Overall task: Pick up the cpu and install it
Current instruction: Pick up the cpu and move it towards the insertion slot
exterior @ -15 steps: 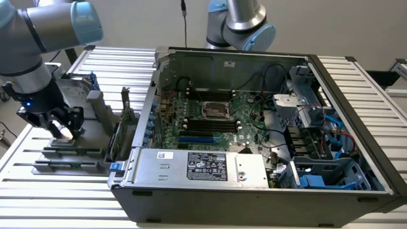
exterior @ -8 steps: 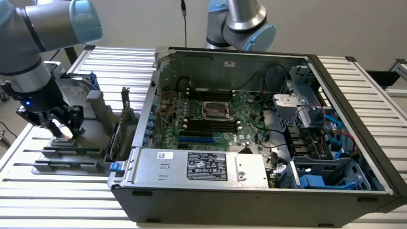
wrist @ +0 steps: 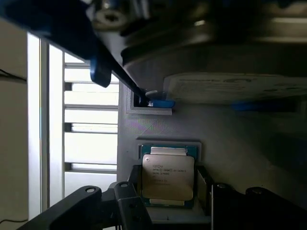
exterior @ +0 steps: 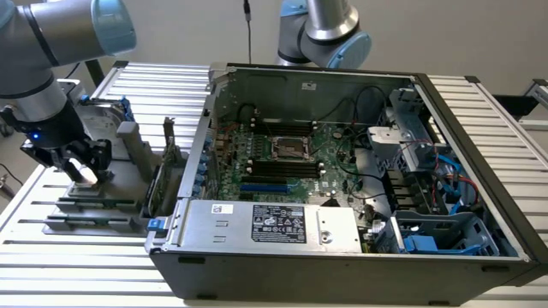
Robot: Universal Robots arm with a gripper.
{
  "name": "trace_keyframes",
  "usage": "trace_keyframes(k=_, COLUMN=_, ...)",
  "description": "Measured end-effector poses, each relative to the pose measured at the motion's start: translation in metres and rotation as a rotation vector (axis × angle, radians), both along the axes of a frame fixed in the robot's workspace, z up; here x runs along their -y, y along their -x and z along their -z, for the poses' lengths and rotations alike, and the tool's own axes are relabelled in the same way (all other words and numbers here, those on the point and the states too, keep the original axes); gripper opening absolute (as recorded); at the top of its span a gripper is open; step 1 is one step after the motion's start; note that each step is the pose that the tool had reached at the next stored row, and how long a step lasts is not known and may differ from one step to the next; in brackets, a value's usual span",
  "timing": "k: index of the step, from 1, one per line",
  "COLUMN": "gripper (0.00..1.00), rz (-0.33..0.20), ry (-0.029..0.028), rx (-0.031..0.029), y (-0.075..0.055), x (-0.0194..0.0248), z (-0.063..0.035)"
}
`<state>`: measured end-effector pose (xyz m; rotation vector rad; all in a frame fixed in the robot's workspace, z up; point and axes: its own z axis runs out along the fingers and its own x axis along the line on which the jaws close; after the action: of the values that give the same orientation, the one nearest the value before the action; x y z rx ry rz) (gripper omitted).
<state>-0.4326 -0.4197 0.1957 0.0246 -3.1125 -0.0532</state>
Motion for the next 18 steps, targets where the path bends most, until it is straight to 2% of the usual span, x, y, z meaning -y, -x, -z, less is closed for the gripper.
trace_keyframes(k=4, gripper=0.54, rz=0.000, ry=-0.0035, rx=-0.0001, y=0.000, x=0.0000, z=-0.0045)
trace_keyframes(k=8, gripper=0.54, rz=0.000, ry=-0.0048, rx=-0.0001, y=0.000, x=0.0000, z=-0.0146)
trace_keyframes(k=18, gripper=0.54, rz=-0.001, ry=-0.0049, rx=-0.0004, y=-0.001, x=0.0000, z=-0.0593)
